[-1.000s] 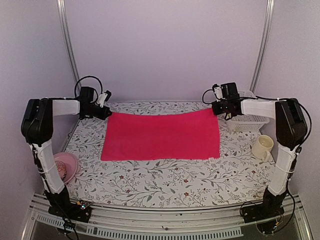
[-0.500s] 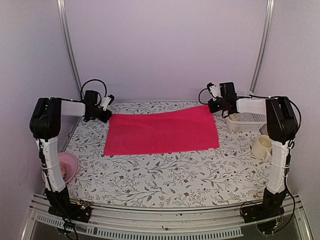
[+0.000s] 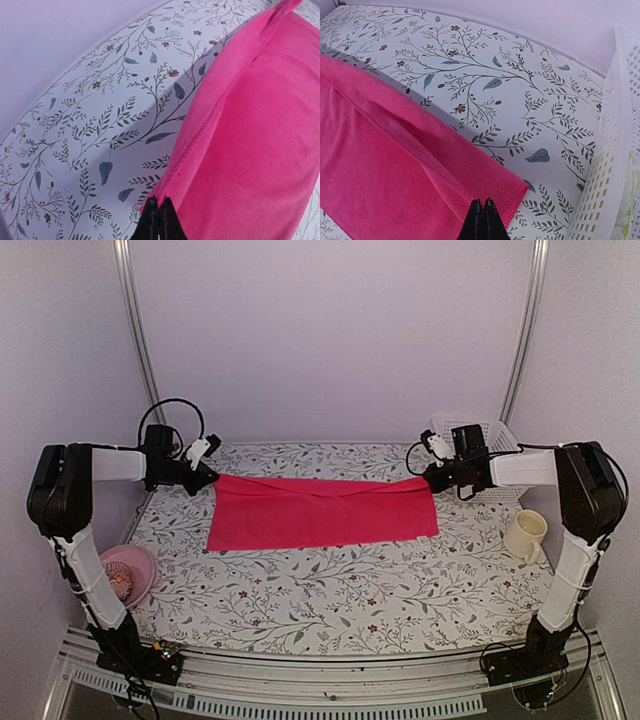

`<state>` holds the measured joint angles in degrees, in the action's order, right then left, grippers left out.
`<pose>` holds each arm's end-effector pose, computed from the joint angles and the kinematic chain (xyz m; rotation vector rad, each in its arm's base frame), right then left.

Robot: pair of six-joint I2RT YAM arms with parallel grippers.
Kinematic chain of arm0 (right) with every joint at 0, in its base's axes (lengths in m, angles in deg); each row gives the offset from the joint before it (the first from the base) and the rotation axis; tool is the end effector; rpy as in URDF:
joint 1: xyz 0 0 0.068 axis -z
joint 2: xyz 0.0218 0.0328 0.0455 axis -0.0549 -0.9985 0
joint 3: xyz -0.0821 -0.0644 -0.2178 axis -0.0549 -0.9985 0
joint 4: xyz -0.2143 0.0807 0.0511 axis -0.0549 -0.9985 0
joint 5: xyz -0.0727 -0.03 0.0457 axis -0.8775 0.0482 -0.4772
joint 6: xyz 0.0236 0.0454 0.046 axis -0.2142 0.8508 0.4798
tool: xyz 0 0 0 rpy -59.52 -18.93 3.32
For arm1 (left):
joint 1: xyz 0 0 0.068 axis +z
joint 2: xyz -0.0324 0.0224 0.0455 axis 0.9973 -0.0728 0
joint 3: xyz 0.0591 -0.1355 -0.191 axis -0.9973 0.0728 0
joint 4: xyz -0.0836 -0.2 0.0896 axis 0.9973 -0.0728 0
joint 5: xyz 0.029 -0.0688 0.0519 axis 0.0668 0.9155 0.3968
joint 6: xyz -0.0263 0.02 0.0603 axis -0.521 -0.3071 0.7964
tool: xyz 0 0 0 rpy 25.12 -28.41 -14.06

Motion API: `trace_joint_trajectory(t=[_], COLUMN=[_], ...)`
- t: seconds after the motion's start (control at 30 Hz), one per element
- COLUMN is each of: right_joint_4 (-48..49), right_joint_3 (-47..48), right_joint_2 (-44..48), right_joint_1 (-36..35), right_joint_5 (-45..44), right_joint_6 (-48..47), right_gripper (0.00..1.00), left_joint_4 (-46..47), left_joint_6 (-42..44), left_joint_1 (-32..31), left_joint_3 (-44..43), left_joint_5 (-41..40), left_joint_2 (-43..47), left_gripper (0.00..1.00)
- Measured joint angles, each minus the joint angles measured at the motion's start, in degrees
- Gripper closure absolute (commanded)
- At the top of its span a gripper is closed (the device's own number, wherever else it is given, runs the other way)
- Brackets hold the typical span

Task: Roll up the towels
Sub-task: Flatten out the towel at the center of the board.

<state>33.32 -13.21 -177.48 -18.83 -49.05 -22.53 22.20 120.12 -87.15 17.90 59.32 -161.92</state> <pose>0.3777 0.1140 0.1628 -0.5958 2.1685 0.1955 0.3779 -0.0360 0.1613 0.8937 2.0552 -0.3078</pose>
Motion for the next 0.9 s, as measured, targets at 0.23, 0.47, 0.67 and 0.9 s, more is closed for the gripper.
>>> trace_joint_trajectory(t=[0.23, 0.47, 0.67, 0.9], right_joint_4=[-0.1, 0.0, -0.6, -1.8], right_joint_3=[-5.3, -6.7, -10.8, -14.5], right_joint_2=[5.2, 9.0, 11.1, 13.9], right_joint_1=[0.1, 1.1, 1.3, 1.3], right_joint_5=[-0.8, -2.1, -2.8, -2.4], right_joint_6=[0.4, 1.4, 1.6, 2.5], right_gripper=[0.98, 0.98, 0.98, 0.98], left_joint_4=[-1.6, -1.6, -5.0, -13.7], left_joint_6=[3.0, 3.8, 8.0, 14.9], left_joint_1=[0.1, 0.6, 1.1, 1.3], left_joint_3=[5.2, 6.1, 6.1, 6.0], left_joint_5=[3.8, 5.2, 6.9, 8.7], left_joint_2=[1.7, 2.8, 3.6, 3.7], left_gripper=[1.00, 1.00, 1.00, 1.00])
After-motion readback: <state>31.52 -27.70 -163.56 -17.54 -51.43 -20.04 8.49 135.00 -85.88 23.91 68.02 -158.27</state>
